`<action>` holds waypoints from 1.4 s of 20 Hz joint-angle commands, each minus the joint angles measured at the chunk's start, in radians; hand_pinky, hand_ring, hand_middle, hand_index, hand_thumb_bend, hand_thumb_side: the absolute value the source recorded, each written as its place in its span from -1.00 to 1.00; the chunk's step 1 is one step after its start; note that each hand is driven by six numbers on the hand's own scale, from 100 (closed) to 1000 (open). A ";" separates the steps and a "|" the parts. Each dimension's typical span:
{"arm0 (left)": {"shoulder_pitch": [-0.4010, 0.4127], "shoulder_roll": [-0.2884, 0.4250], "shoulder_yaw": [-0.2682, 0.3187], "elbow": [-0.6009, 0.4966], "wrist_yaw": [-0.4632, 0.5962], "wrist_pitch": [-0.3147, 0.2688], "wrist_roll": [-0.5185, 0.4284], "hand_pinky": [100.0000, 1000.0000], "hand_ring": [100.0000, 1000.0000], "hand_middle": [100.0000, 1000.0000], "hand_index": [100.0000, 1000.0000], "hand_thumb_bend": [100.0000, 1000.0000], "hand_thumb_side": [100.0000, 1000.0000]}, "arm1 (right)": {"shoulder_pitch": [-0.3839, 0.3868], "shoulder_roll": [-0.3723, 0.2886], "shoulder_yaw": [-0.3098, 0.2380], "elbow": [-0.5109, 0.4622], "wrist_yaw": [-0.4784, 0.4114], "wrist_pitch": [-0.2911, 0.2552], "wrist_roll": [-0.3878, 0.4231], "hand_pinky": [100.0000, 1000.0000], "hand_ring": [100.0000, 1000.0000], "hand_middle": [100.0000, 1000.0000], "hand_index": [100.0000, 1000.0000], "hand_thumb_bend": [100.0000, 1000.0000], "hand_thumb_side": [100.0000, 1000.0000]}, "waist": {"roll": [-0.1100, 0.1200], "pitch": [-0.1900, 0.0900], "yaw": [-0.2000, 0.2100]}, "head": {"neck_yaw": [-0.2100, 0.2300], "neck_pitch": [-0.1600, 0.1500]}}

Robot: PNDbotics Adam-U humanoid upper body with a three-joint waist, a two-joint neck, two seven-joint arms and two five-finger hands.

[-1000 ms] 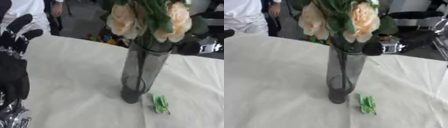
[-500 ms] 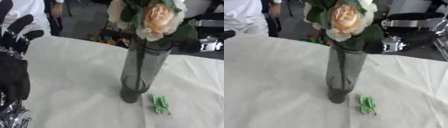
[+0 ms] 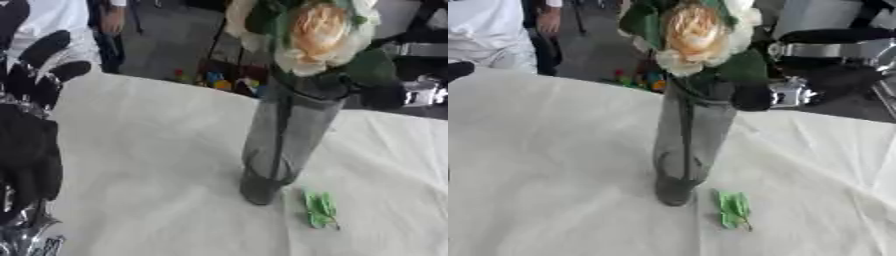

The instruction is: Arrange flowers into the vase.

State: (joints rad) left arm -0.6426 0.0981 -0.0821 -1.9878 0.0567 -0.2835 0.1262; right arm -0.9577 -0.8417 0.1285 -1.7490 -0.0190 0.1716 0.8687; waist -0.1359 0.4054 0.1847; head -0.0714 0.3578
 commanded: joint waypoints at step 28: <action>-0.003 0.012 -0.007 -0.012 0.000 0.007 -0.019 0.40 0.61 0.79 0.82 -1.00 1.00 | -0.097 0.013 -0.012 0.020 -0.128 0.000 -0.218 0.72 0.75 0.56 1.00 0.30 0.52 | 0.009 -0.036 0.005 | -0.029 -0.027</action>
State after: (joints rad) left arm -0.6366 0.0982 -0.0878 -1.9878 0.0567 -0.2764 0.1109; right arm -1.0343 -0.8117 0.1241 -1.7292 -0.1304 0.1728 0.6589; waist -0.1323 0.3997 0.1909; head -0.0986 0.3420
